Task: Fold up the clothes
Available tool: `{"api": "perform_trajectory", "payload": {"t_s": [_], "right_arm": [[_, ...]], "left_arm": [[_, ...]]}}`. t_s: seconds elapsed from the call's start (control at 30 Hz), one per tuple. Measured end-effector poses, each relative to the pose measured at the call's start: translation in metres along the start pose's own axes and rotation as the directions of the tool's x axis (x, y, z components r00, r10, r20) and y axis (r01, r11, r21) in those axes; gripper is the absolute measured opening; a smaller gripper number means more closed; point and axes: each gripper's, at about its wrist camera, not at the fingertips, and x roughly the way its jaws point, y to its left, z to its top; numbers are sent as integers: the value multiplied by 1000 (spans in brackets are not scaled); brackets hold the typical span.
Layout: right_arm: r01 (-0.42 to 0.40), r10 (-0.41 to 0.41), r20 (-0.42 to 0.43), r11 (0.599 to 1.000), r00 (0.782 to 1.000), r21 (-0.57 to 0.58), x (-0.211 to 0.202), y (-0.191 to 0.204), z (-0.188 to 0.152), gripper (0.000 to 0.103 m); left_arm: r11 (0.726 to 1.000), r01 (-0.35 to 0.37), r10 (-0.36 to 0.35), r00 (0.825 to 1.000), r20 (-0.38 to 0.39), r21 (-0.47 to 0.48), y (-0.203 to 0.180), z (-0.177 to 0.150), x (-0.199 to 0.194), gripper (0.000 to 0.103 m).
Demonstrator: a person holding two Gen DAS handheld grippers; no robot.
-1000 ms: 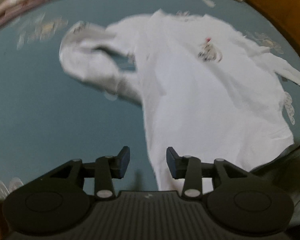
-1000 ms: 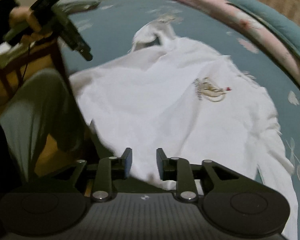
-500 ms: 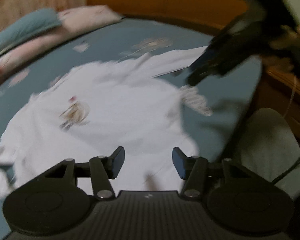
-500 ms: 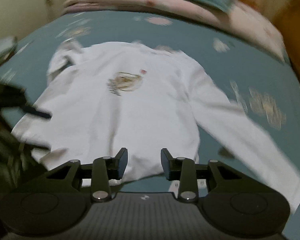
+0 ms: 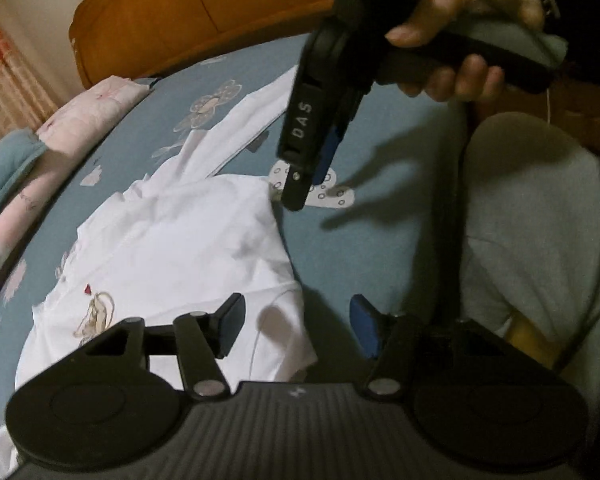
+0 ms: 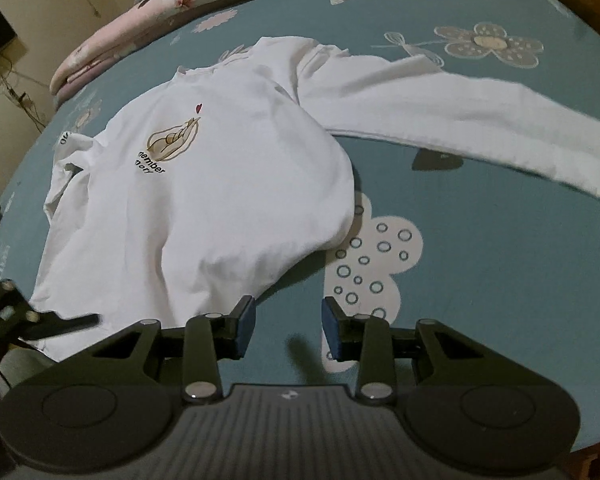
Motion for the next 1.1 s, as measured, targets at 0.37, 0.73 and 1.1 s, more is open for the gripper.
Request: {"api": "perform_trajectory", "payload": {"t_s": [0.37,0.73,1.1], "right_arm": [[-23,22,11,1000,1000,7,-2,-1,-7,44],[-31,31,-7,999,1000,-27,10,20,-6,44],[-116,116,5,993,993,-11,33,37,2,44]], "left_arm": [[991,-43,35,997,-63,-129,34,1,33,15],[735,-6,-3,1000,-12,-678,159,-53,32,15],[615,-43,-3,998,-58,-787,188,-103,67,28]]}}
